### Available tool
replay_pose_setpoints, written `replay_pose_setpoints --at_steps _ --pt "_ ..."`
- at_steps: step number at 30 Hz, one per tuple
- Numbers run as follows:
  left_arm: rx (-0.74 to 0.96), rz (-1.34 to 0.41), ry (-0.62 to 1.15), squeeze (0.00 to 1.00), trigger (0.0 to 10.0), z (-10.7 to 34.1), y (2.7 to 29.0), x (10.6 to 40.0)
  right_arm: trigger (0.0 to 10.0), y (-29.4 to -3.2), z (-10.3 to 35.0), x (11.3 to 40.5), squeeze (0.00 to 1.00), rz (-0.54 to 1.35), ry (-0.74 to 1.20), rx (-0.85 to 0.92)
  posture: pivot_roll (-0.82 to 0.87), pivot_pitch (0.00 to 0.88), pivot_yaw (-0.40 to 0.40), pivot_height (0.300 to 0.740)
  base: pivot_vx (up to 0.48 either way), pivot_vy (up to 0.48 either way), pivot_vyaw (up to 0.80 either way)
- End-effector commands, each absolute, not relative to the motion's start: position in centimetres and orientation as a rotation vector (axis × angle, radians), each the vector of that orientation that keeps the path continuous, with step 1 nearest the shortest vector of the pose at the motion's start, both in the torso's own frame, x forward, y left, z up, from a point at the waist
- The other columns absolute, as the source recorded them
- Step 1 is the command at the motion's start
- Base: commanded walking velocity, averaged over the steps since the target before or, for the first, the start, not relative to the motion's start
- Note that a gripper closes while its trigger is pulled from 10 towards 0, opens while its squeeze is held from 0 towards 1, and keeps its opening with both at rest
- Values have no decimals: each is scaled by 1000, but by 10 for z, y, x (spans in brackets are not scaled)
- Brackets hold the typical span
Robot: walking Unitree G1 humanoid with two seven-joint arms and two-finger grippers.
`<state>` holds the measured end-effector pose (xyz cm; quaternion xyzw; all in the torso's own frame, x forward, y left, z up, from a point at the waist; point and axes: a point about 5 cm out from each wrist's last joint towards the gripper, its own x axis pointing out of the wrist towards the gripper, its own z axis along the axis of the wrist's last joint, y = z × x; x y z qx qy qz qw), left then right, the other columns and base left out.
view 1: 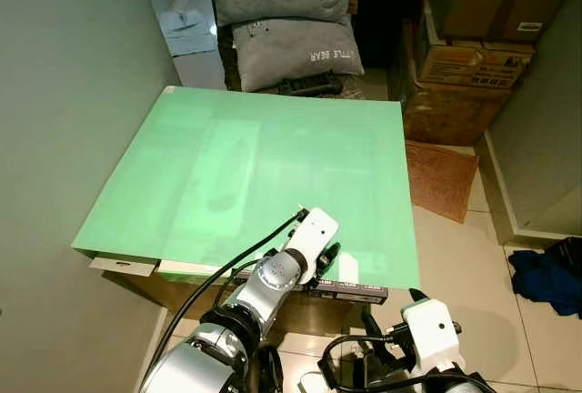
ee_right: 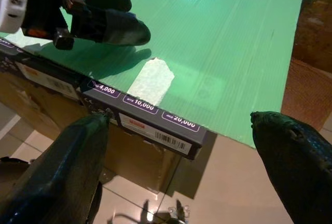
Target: Hang keys on a hook
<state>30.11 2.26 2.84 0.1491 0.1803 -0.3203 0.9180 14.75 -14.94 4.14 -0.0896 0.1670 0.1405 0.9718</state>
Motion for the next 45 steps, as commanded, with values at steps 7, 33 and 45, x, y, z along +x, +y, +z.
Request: replay_pose_setpoints --at_steps 7,33,45 --pt "296 -677 342 0 10000 39 0 303 10000 -147 44 139 0 287 340 -177 -209 238 95 699 0 0 0" --pt "350 -736 380 0 0 27 -12 287 10000 -144 50 116 0 280 382 -179 -257 305 105 699 0 0 0" --pt "346 -738 371 0 0 20 -5 283 10000 -149 45 116 0 270 393 -183 -252 305 105 699 0 0 0"
